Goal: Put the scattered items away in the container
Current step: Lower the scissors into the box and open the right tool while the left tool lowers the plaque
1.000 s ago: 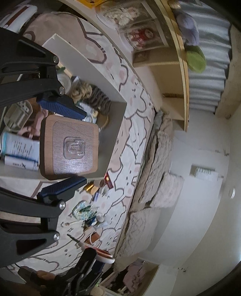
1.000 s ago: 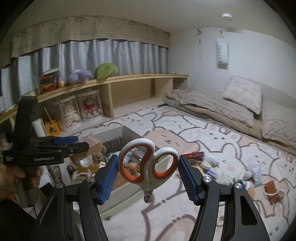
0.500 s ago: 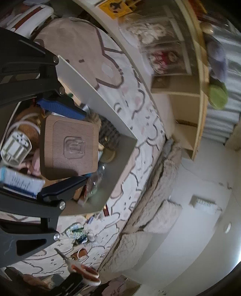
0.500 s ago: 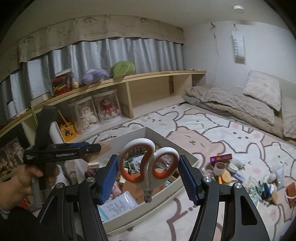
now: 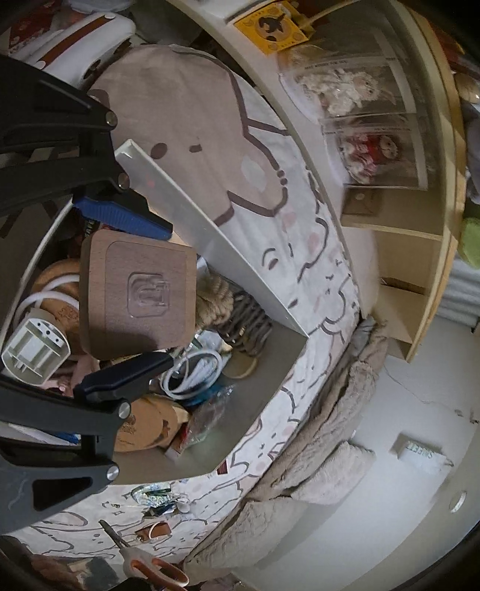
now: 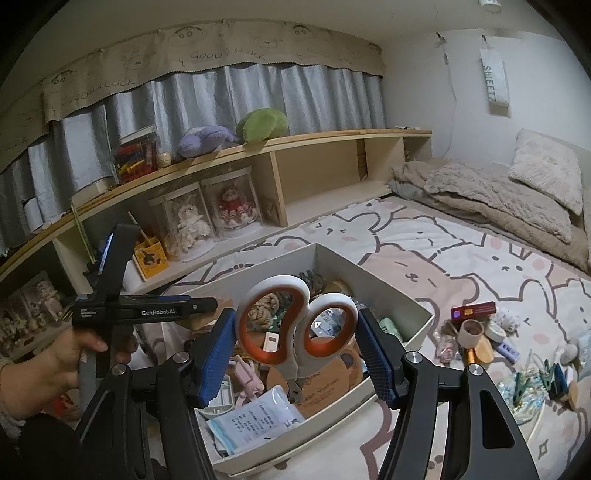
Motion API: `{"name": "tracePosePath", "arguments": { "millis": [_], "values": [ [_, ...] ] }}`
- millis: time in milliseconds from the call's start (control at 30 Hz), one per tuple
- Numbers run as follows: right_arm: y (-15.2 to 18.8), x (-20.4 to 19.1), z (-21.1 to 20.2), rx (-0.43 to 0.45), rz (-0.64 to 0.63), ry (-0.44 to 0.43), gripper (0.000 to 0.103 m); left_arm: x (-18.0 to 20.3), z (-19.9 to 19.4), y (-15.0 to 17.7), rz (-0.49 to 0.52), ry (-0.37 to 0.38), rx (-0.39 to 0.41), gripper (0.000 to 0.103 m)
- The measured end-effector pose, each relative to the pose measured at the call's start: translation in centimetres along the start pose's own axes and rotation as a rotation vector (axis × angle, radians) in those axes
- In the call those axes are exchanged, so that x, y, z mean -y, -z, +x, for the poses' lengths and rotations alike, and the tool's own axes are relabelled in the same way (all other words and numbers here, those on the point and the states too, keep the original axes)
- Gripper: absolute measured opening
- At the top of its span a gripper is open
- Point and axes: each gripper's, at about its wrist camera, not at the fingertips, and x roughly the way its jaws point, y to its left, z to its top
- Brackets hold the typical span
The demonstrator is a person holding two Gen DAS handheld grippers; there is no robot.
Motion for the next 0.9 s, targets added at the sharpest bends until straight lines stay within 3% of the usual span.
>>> {"name": "tracePosePath", "arguments": {
  "millis": [333,500,633,900],
  "values": [
    [0.0,-0.6,1.1,-0.02,-0.002,-0.014,0.065,-0.5,0.4,0.1,-0.029,-0.08,-0.007,0.064],
    [0.0,-0.7,1.6,-0.035,0.011,-0.036,0.065,-0.5,-0.3,-0.2,-0.014,-0.119,0.055,0.064],
    [0.3,-1.1,2.0,-0.053,0.013,-0.044,0.065,-0.6,-0.6,-0.2,-0.011,-0.105,0.062,0.069],
    [1.7,-1.6,3.5,-0.138,0.054,-0.09,0.065,-0.8,-0.4,0.0,-0.02,-0.079,0.043,0.069]
  ]
}}
